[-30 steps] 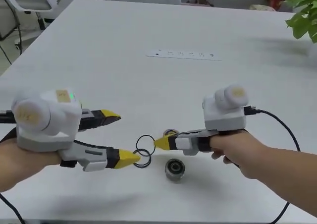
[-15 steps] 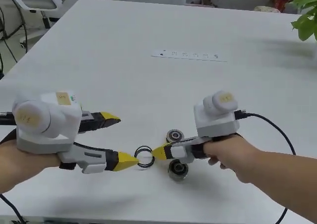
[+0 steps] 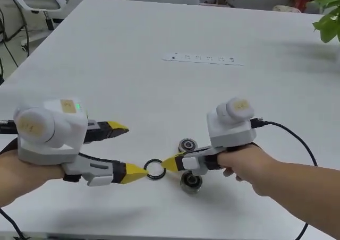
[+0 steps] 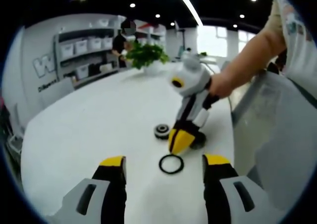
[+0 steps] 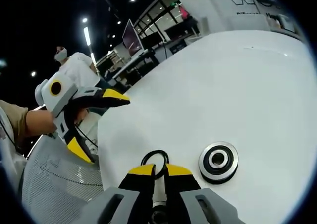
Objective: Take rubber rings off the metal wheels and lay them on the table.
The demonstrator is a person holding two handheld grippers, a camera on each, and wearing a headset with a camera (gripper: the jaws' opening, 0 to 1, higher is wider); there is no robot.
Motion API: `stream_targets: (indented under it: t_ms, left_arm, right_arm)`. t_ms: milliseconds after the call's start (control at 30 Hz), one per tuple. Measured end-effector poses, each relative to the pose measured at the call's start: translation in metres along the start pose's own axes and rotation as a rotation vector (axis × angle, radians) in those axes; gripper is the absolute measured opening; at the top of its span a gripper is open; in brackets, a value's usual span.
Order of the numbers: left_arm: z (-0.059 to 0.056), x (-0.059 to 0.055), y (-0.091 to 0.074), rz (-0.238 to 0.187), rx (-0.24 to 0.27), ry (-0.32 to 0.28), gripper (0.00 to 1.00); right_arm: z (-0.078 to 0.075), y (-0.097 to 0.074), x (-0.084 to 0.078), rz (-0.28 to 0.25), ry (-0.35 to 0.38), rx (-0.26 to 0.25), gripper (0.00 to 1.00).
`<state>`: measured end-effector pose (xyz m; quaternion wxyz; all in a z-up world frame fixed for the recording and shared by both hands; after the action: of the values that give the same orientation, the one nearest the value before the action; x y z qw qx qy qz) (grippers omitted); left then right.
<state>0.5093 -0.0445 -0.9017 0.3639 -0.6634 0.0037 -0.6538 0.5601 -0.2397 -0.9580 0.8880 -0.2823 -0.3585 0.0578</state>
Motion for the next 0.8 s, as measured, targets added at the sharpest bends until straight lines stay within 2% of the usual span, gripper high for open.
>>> stream_targets:
  t_ms: [267,367,800]
  left_arm:
    - [0.003,0.004,0.004,-0.002,-0.008,0.002,0.63]
    - [0.004,0.006,0.007,0.0,-0.011,0.007,0.63]
    - [0.01,0.02,0.023,-0.012,-0.03,0.022,0.61]
  right_arm:
    - [0.002,-0.011,0.006,-0.053,-0.011,0.018,0.11]
    - [0.003,-0.017,0.012,-0.09,-0.024,0.028,0.13]
    - [-0.004,-0.046,0.024,-0.186,-0.084,-0.021,0.21]
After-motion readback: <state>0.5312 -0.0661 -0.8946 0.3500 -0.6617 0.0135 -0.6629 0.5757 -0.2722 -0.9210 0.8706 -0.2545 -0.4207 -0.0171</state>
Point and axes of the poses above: the centre of the closed fingertips' face, and the gripper's own axes: y roughly forward along the fingers, z roughly to its left, x roughly out of its top, the point moved 10 cm from there along -y, roughly backward along the fingers, and after that the axes turned 6 degrees about y, right-handed, at the moved point
